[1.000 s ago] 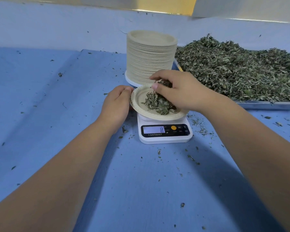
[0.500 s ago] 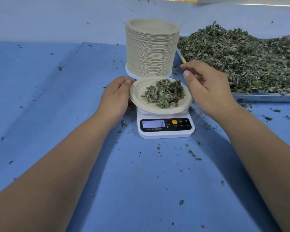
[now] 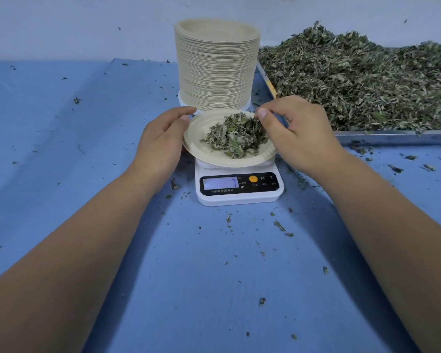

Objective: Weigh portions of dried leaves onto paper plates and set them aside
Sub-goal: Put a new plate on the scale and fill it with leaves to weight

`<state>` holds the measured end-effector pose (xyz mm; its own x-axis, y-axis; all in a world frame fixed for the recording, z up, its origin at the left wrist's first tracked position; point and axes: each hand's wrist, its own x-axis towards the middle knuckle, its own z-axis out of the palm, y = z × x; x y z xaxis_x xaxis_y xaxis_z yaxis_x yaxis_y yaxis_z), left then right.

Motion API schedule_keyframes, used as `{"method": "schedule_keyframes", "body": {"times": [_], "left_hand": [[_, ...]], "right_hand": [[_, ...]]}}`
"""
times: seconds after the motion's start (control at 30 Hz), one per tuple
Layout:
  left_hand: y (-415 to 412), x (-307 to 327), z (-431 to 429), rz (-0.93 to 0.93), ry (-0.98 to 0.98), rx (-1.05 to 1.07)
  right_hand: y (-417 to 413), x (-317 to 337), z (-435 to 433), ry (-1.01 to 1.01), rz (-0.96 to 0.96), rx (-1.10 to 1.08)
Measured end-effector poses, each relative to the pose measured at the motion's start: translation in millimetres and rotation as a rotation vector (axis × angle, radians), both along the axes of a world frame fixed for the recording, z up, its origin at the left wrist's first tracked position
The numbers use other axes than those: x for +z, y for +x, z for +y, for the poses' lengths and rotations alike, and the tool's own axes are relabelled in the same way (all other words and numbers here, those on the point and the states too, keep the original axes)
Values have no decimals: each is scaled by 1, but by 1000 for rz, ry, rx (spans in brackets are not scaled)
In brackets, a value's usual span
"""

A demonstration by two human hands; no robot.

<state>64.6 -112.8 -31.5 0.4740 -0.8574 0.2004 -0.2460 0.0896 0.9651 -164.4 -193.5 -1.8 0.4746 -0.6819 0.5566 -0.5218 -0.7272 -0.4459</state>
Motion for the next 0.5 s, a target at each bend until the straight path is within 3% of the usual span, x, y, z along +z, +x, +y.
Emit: {"method": "schedule_keyframes", "body": {"times": [0.37,0.5], "left_hand": [[-2,3,3,-40,42,12],[-3,2,2,-61,66,24]], "right_hand": [[0,3,0,-22,-87,-68],[-4,2,-7,-49,125,-174]]}}
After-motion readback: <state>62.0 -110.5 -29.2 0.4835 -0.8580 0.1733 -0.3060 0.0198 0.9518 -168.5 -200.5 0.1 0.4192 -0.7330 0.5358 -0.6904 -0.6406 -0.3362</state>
